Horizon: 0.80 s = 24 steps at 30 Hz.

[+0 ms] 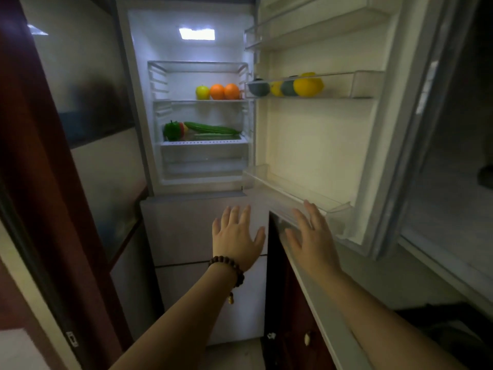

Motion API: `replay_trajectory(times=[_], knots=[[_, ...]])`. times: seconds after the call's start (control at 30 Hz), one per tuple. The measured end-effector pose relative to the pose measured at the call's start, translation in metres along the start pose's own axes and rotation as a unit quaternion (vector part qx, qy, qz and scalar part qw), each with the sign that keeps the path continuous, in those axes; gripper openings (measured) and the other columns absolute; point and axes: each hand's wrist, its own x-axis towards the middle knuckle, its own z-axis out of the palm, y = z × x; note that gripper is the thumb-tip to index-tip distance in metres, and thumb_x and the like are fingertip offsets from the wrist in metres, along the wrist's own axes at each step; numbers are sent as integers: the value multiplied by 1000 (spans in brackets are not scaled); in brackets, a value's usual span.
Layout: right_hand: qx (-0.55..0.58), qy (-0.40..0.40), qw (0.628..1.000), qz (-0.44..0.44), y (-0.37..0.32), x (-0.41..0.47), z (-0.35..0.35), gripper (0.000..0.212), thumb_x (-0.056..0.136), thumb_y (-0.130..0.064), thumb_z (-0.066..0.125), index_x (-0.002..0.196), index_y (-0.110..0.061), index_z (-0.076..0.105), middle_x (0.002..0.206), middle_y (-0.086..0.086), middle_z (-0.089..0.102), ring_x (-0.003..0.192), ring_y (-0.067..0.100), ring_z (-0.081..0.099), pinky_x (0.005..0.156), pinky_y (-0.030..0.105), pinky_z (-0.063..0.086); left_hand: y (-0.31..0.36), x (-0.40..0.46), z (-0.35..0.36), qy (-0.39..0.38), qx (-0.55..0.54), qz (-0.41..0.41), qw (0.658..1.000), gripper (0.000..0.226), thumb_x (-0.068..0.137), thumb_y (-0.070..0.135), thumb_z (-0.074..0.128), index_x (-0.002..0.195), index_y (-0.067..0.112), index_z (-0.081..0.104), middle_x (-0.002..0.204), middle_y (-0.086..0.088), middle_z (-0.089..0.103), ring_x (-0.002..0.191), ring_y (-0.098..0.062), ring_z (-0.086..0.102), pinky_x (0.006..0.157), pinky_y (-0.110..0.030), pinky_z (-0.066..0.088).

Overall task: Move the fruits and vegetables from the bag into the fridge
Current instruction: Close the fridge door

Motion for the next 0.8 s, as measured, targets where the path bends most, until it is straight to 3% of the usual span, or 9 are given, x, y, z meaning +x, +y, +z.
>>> replay_trajectory(times=[0.13, 0.27, 0.33, 0.47, 0.67, 0.8], knots=[[-65, 14, 998, 23, 30, 0, -31, 52, 90, -28, 57, 137, -11, 43, 151, 17, 29, 138, 37, 29, 111, 50, 29, 9, -6, 3, -4, -18, 20, 1000, 67, 92, 57, 29, 149, 25, 12, 158, 0, 14, 146, -19, 4, 118, -45, 8], [-115, -124, 981, 99, 57, 6, -49, 73, 93, -48, 44, 150, -17, 10, 159, 10, 2, 146, 28, 1, 118, 46, 7, 15, -14, 6, -16, -26, 23, 999, 68, 92, 57, 29, 149, 25, 11, 158, 0, 13, 146, -18, 3, 118, -46, 8], [-124, -192, 967, 117, 64, 8, -50, 79, 92, -52, 41, 150, -18, 1, 159, 8, -5, 146, 24, -5, 118, 45, 6, 19, -18, 7, -18, -26, 22, 999, 68, 92, 58, 29, 150, 25, 11, 158, 0, 13, 146, -19, 3, 118, -45, 8], [-110, -195, 968, 117, 65, 12, -48, 77, 91, -48, 48, 150, -16, 9, 159, 8, 2, 146, 23, 0, 117, 47, 11, 18, -25, 8, -25, -16, 20, 999, 69, 92, 58, 29, 150, 26, 10, 158, 0, 11, 146, -19, 1, 117, -44, 6], [-150, -151, 974, 75, 54, 7, -45, 68, 92, -41, 48, 148, -14, 19, 157, 10, 16, 146, 24, 7, 116, 47, 3, 0, -33, 5, -26, -4, -1, 1000, 70, 90, 63, 27, 149, 27, 14, 157, 0, 15, 146, -20, 3, 118, -47, 10], [-157, -109, 981, 16, 33, 2, -34, 64, 85, -31, 61, 139, -6, 38, 143, 20, 40, 138, 36, 30, 114, 50, 17, -16, -36, -5, -19, 10, -24, 999, 72, 90, 65, 26, 149, 27, 12, 157, -1, 14, 146, -20, 1, 118, -47, 9]])
